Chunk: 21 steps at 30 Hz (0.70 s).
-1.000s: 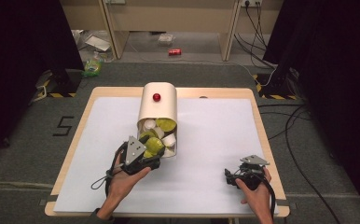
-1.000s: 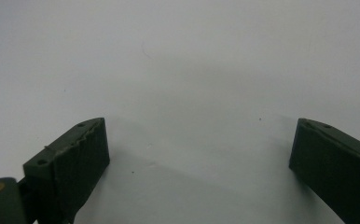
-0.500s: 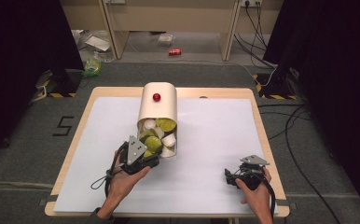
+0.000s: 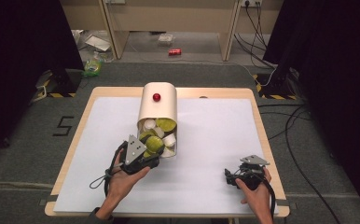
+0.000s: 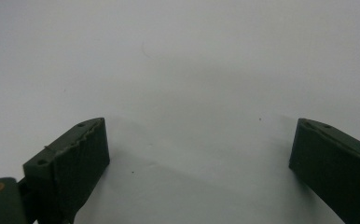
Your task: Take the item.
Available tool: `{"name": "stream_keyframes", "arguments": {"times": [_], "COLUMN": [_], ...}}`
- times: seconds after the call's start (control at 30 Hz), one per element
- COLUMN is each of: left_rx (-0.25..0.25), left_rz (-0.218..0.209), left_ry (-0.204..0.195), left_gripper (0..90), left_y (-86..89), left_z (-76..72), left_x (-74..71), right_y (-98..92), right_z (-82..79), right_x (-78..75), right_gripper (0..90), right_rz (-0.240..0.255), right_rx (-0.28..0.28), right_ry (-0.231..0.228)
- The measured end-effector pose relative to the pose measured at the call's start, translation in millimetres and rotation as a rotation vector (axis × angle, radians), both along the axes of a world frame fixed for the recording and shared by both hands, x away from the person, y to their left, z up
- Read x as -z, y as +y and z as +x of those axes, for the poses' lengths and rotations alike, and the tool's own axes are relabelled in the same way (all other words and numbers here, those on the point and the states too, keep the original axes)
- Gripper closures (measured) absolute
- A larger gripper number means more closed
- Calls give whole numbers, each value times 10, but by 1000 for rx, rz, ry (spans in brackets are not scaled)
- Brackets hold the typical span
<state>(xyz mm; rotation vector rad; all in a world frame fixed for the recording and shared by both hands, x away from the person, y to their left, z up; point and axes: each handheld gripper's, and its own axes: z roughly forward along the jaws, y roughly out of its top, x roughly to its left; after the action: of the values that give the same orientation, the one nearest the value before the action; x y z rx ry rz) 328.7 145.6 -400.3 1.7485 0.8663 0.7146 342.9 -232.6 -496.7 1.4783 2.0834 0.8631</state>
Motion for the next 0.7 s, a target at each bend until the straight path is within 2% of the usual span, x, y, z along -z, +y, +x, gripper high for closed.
{"name": "stream_keyframes", "arguments": {"times": [0.27, 0.43, 0.7], "left_rx": [9, 2, -18], "left_rz": [-16, -34, -37], "left_ry": [-11, -12, -31], "left_gripper": [403, 403, 404], "left_y": [59, 141, 266], "left_z": [-27, -30, -52], "left_x": [-88, -135, -188], "right_y": [-1, 0, -1], "right_z": [0, 0, 0], "right_x": [0, 0, 0], "right_gripper": [50, 49, 49], "right_rz": [0, 0, 1], "right_rx": [0, 0, 0], "right_ry": [0, 0, 0]}}
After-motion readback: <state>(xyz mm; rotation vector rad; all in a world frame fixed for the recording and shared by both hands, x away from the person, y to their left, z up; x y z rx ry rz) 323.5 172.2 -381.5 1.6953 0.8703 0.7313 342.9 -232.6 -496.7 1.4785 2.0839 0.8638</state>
